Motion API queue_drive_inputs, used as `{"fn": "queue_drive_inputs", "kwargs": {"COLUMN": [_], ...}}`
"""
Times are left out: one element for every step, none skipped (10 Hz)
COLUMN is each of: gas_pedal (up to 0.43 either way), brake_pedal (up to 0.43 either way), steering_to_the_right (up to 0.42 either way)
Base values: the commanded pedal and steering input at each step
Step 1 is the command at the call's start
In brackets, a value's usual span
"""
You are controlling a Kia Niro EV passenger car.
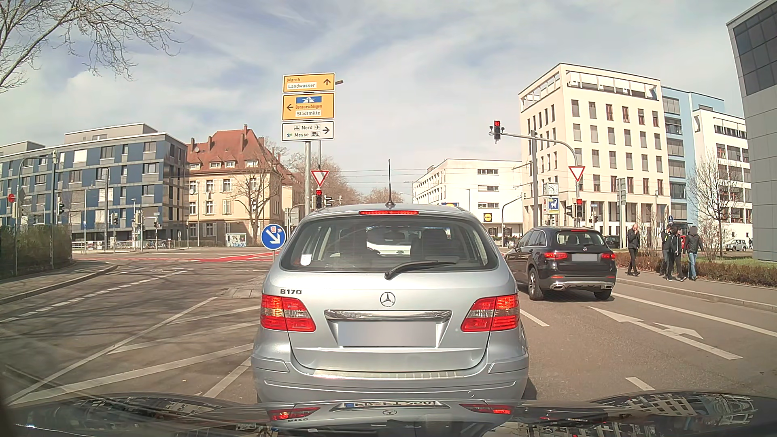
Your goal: Follow the waypoints while adhering to traffic rules and regulations
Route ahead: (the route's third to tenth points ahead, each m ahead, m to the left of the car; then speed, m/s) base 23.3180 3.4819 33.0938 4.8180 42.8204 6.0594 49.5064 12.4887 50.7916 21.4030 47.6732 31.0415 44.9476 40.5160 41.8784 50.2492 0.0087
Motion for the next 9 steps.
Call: {"fn": "queue_drive_inputs", "kwargs": {"gas_pedal": [0.000, 0.000, 0.000, 0.000, 0.000, 0.000, 0.000, 0.000, 0.000], "brake_pedal": [0.299, 0.299, 0.299, 0.293, 0.299, 0.299, 0.299, 0.299, 0.299], "steering_to_the_right": [0.006, 0.006, 0.006, 0.006, 0.006, 0.006, 0.006, 0.006, 0.006]}}
